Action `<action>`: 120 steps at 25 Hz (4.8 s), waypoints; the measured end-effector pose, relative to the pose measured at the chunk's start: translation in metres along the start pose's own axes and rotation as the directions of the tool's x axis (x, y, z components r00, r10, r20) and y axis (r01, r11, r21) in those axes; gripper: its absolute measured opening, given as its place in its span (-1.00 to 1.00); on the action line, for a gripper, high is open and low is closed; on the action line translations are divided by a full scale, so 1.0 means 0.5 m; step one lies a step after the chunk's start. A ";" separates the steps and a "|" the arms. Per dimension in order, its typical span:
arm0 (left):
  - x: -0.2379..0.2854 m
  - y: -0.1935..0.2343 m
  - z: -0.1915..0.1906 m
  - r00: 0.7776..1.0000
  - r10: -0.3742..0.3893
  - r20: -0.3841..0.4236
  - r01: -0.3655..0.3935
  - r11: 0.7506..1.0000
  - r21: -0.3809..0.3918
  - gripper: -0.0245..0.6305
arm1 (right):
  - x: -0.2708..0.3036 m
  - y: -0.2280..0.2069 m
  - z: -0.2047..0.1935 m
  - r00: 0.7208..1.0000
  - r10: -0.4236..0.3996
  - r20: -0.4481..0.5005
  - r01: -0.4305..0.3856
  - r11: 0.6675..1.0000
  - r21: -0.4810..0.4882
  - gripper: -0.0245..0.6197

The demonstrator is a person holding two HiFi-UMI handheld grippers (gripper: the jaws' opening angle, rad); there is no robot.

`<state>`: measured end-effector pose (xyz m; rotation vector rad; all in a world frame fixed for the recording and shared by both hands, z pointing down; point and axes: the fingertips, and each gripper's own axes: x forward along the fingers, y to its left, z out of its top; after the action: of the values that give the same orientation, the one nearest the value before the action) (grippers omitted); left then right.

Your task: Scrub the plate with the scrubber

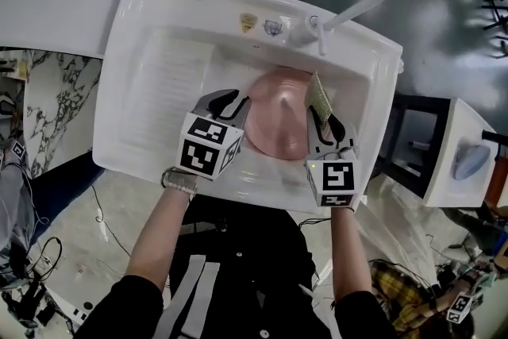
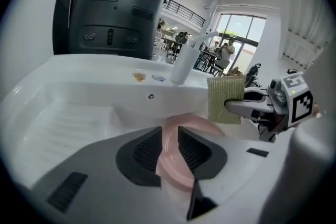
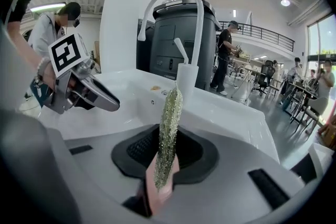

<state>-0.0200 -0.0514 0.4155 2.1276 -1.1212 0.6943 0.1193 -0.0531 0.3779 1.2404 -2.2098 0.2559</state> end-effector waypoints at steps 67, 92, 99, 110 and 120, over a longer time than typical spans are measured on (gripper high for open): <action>0.195 0.076 -0.150 0.977 -0.086 -0.197 0.013 0.939 -0.345 -0.87 | 0.233 0.175 -0.217 0.939 0.156 -0.307 -0.344 0.448 -0.825 -0.69; 0.197 0.090 -0.146 0.984 -0.058 -0.167 -0.012 0.921 -0.390 -0.87 | 0.054 0.300 -0.263 0.562 0.651 -0.510 -0.799 0.269 -0.538 -0.69; 0.197 0.089 -0.148 0.985 -0.052 -0.167 -0.016 0.924 -0.383 -0.87 | -0.002 0.289 -0.287 0.434 0.666 -0.606 -0.886 0.193 -0.422 -0.69; 0.196 0.085 -0.147 0.985 -0.057 -0.162 -0.007 0.929 -0.369 -0.87 | -0.001 0.235 -0.218 0.522 0.676 -0.520 -0.843 0.318 -0.433 -0.70; 0.197 0.082 -0.148 0.985 -0.064 -0.161 0.001 0.931 -0.366 -0.87 | 0.148 0.120 -0.141 0.833 0.419 -0.361 -0.546 0.519 -0.658 -0.70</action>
<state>-0.0174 -0.0668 0.5442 1.7343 -1.0293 0.5873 0.0682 -0.0428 0.4847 0.1169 -2.1100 -0.3260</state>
